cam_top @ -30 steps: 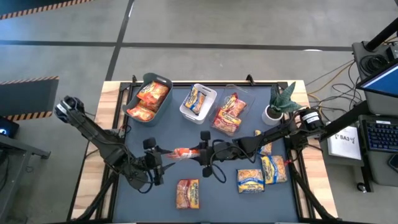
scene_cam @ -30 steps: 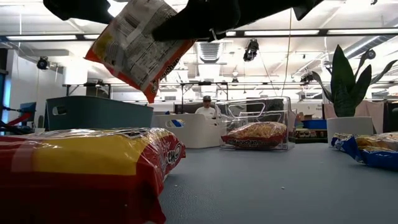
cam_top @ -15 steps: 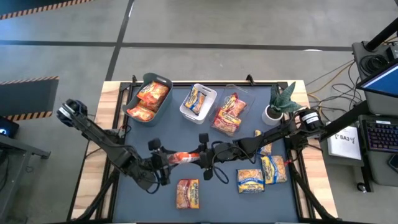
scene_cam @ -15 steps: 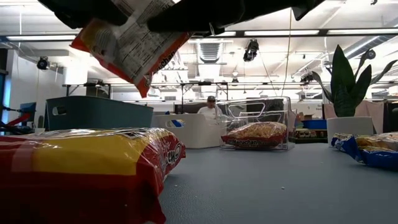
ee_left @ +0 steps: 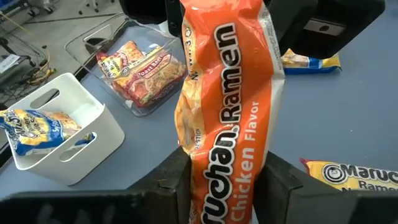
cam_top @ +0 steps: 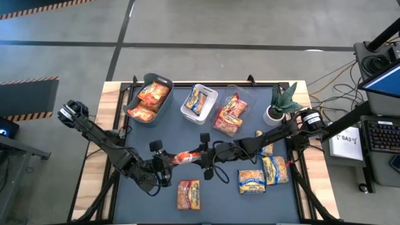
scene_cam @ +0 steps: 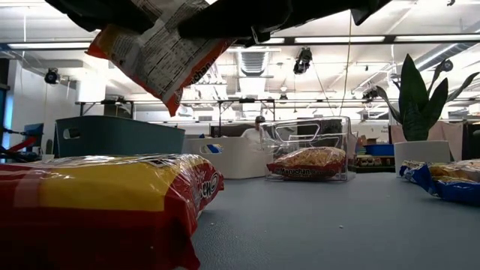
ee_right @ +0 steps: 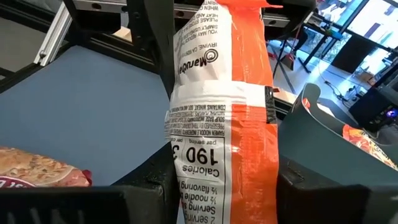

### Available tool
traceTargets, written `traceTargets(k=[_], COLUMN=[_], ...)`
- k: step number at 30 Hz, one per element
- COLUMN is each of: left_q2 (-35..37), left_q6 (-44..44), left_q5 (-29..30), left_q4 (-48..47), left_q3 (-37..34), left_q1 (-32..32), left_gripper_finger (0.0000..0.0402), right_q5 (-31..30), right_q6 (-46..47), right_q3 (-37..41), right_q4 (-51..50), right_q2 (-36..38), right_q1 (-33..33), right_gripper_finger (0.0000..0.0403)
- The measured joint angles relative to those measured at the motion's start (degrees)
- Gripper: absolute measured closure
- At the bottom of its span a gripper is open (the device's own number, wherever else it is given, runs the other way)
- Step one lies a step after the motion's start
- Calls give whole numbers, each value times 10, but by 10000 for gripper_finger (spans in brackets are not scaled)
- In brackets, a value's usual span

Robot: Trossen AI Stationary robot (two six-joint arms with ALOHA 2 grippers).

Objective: Sort Maruchan noodles
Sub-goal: Put the orange noodle pack into the blue bin

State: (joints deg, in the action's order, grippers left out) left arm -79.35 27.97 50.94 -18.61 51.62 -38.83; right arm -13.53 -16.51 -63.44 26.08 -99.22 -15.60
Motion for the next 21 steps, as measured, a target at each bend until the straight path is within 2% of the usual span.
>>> traceTargets(k=[6,10,14,21], left_q2=[1,1,1,6], left_q6=[-7,-7,-7,-5], left_q5=[2,1,-1,-4], left_q4=[-5,-10,-14,-18], left_q3=[1,1,1,1], left_q1=[0,0,1,1], left_gripper_finger=[274,284,300,292], right_q5=[0,0,1,1], right_q6=[30,46,66,71], right_q3=[0,0,0,0], right_q4=[2,0,1,-6], right_q2=[1,1,2,10], right_q1=[1,3,2,2], right_gripper_finger=[264,255,222,158])
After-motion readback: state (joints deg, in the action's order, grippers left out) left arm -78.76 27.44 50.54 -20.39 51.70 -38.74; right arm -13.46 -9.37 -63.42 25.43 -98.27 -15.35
